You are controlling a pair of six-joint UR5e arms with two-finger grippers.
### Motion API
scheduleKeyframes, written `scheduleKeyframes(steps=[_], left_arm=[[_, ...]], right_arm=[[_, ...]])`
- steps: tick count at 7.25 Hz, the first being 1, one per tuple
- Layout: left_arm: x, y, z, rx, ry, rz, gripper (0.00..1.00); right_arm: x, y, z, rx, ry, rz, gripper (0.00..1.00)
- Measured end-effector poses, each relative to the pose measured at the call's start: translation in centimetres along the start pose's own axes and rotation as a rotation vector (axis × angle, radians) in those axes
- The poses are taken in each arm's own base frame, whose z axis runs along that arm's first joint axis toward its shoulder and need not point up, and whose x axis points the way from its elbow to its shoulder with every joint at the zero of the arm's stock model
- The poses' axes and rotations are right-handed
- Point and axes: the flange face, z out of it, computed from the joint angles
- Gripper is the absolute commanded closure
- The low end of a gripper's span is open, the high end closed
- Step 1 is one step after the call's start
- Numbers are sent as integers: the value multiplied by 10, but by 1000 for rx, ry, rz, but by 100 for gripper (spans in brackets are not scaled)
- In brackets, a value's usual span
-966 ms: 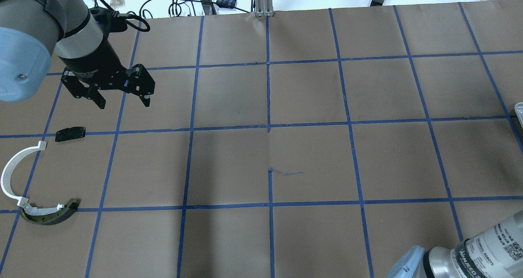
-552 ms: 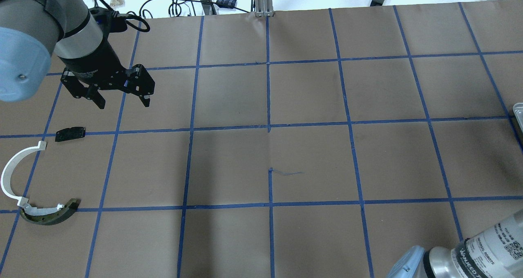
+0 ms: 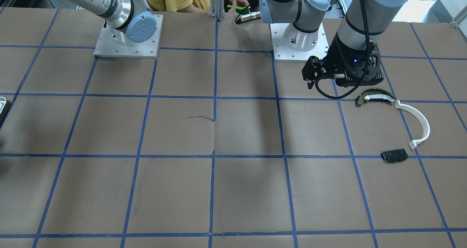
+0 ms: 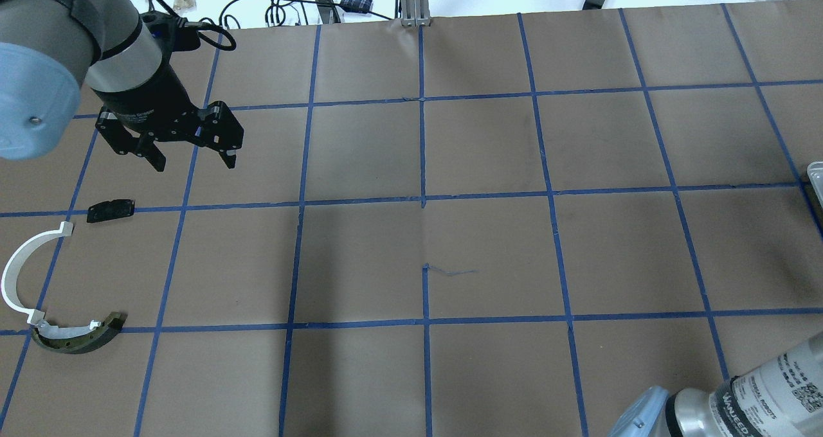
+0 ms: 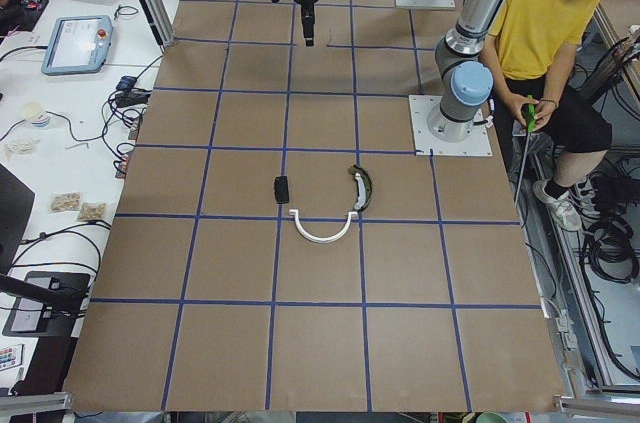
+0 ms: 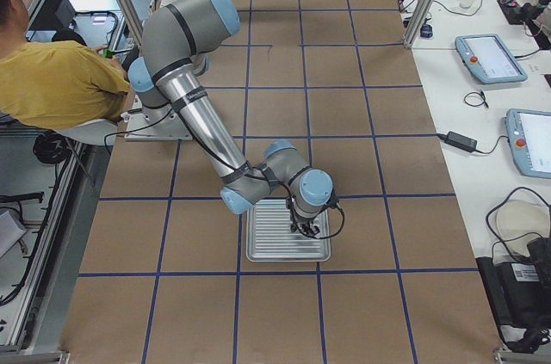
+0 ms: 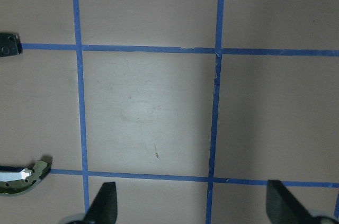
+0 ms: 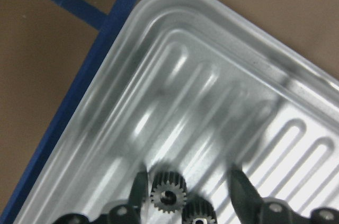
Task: Place bearing gear from tray to pile
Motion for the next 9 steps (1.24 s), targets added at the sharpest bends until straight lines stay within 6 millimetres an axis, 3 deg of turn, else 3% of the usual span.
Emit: scheduleKeyframes(steps=[3,5,7,9], left_arm=[[0,0,0,0,0,0,0],[0,0,0,-1,0,0,0],[0,0,0,-1,0,0,0],[0,0,1,-2,0,0,0]], right_arm=[[-2,0,0,-4,-23,0,80],[0,1,-2,-6,-18,1,93],[0,0,-11,-6,-2,1,97],[-4,-10,-34,17,35,22,96]])
